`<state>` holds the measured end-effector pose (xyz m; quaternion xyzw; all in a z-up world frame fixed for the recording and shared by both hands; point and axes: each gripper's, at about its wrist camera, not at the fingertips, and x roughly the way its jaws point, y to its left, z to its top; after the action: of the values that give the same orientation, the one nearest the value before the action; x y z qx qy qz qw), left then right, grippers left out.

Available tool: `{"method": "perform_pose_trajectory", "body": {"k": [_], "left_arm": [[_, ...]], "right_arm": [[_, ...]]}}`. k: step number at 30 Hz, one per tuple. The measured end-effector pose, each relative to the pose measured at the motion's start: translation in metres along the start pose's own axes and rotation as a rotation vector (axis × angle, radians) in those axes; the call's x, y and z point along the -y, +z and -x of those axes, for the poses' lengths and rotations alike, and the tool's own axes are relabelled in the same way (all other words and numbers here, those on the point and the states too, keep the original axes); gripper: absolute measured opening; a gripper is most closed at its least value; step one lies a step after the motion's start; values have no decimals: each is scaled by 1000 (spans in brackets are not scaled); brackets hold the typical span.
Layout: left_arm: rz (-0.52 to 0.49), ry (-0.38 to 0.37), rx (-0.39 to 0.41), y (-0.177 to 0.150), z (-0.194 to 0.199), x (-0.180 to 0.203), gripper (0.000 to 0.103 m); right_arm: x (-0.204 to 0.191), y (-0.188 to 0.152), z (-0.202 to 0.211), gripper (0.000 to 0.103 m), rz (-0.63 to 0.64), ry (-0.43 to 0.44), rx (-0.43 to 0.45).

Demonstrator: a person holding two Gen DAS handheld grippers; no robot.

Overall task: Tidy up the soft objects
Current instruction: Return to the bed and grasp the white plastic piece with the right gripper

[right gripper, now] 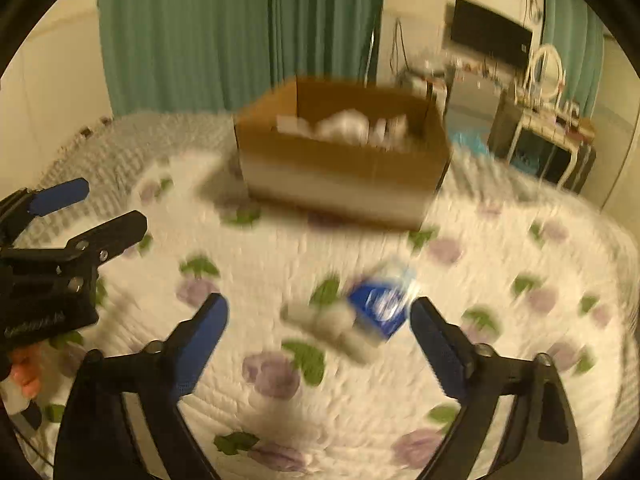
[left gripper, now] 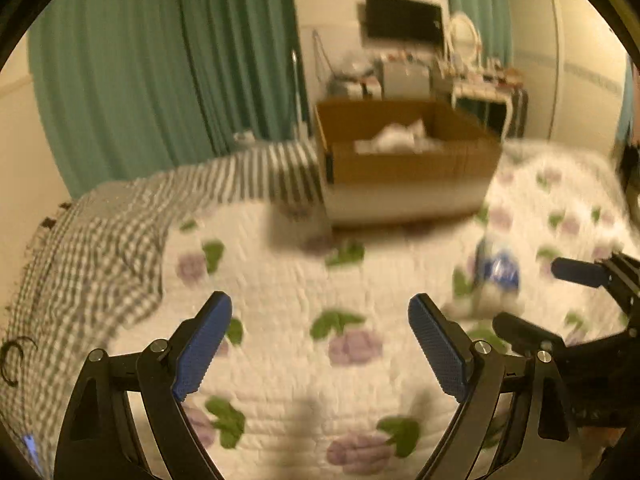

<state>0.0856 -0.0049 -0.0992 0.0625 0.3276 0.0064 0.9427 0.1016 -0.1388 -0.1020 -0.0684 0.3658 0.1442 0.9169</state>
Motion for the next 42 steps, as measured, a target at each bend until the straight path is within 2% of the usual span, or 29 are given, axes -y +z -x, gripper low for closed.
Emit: {"method": "perform_pose_trajectory", "body": {"k": [3, 6, 9, 12, 17, 20, 21, 22, 26, 27, 31, 35, 40, 42], "left_arm": [[-28, 23, -42, -13, -13, 5, 91], [-14, -2, -60, -12, -20, 4, 91], [-8, -3, -62, -15, -23, -1, 91], [4, 6, -78, -17, -30, -5, 91], [23, 3, -105, -20, -36, -8, 91], [28, 13, -105, -21, -37, -10, 91], [31, 11, -106, -22, -37, -10, 91], [33, 10, -106, -22, -37, -10, 91], [35, 21, -121, -25, -42, -11, 91], [33, 24, -124, -26, -41, -11, 91], [29, 22, -114, -26, -38, -9, 91], [7, 44, -97, -24, -32, -4, 91], [-14, 31, -76, -16, -23, 11, 91], [-9, 0, -73, -8, -21, 18, 91]], "right_arm": [[4, -14, -29, 82, -31, -1, -76], [11, -14, -47, 79, -66, -12, -123], [13, -13, -56, 79, -82, -26, -132], [11, -13, -66, 66, -74, -36, -165], [11, -8, -81, 63, -73, -87, -185], [13, -6, -85, 56, -83, -109, -187], [13, -7, -85, 49, -83, -111, -185], [12, -8, -84, 42, -81, -109, -182], [9, -11, -73, 28, -68, -83, -165], [8, -11, -67, 15, -62, -86, -158], [12, -17, -53, 12, -86, -17, -151], [15, -18, -34, 11, -96, 10, -115], [24, -9, 1, 9, -100, 31, -33], [30, -4, 11, 9, -101, 32, -10]]}}
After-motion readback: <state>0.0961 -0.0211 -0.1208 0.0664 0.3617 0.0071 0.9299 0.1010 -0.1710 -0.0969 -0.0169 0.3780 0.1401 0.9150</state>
